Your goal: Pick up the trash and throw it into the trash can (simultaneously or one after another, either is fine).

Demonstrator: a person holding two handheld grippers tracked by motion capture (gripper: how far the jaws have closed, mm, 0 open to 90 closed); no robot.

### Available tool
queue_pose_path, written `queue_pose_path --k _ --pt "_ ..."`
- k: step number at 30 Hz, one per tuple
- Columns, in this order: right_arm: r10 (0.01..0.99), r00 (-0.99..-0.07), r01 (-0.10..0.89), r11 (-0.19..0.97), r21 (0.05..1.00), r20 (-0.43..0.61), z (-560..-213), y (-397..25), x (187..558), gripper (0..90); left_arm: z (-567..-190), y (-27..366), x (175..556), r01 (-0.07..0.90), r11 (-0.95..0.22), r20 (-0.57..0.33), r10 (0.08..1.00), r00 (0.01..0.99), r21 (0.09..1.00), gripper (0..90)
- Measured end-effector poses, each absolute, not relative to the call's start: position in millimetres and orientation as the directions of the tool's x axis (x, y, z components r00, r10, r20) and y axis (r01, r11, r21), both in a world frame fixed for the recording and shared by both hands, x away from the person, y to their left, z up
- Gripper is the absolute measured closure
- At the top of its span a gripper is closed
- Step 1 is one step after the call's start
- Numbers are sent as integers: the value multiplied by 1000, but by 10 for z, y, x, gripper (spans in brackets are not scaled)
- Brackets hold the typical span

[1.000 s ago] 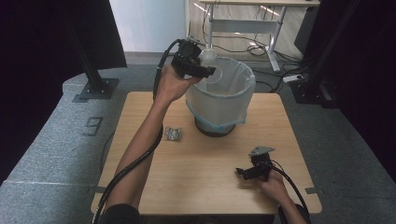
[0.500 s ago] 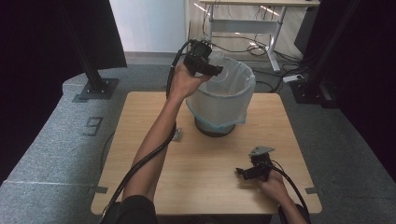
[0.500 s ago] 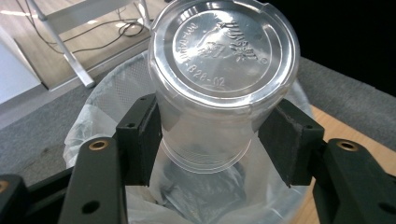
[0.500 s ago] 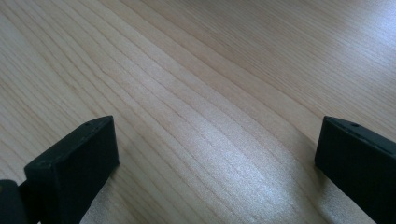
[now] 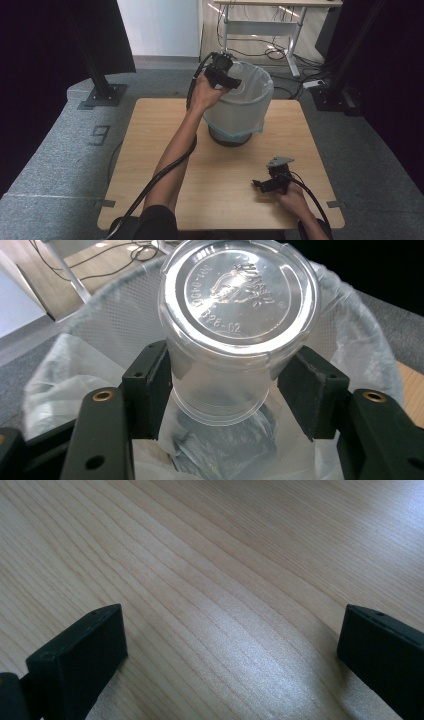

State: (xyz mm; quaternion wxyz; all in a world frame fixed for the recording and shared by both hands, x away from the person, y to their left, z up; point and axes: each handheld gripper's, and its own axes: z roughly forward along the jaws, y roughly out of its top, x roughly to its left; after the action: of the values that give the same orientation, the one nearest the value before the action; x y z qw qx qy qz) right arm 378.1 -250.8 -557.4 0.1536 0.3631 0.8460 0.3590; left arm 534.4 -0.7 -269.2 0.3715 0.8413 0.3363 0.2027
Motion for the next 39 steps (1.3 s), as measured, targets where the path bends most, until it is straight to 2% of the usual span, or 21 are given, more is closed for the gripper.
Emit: queue_pose_path --k 4,6,11,27,30,33,39 --pt "725 -689 504 479 719 1 -5574 -2508 3782 0 -2764 -23 5372 430 -499 78 716 694 753 369" --pt "724 -689 504 479 719 1 -5574 -2508 3782 0 -2798 -25 5385 436 -502 73 714 696 747 279" --pt "725 -689 504 479 719 1 -5574 -2508 3782 0 -2818 33 5395 446 -482 53 721 691 754 175" --pt "724 -690 503 479 719 0 -5574 -2508 3781 0 -2537 352 5210 419 -439 31 719 695 795 129" --pt "724 -690 504 479 719 0 -5574 -2508 3781 0 -2494 404 5171 414 -447 45 721 692 793 101" --pt "725 -689 503 478 720 0 -5575 -2507 3781 0 -2464 466 5121 401 -472 98 733 673 785 8" --pt "725 -689 503 478 720 0 -5575 -2507 3781 0 -2433 584 5075 383 -471 118 739 663 794 0"
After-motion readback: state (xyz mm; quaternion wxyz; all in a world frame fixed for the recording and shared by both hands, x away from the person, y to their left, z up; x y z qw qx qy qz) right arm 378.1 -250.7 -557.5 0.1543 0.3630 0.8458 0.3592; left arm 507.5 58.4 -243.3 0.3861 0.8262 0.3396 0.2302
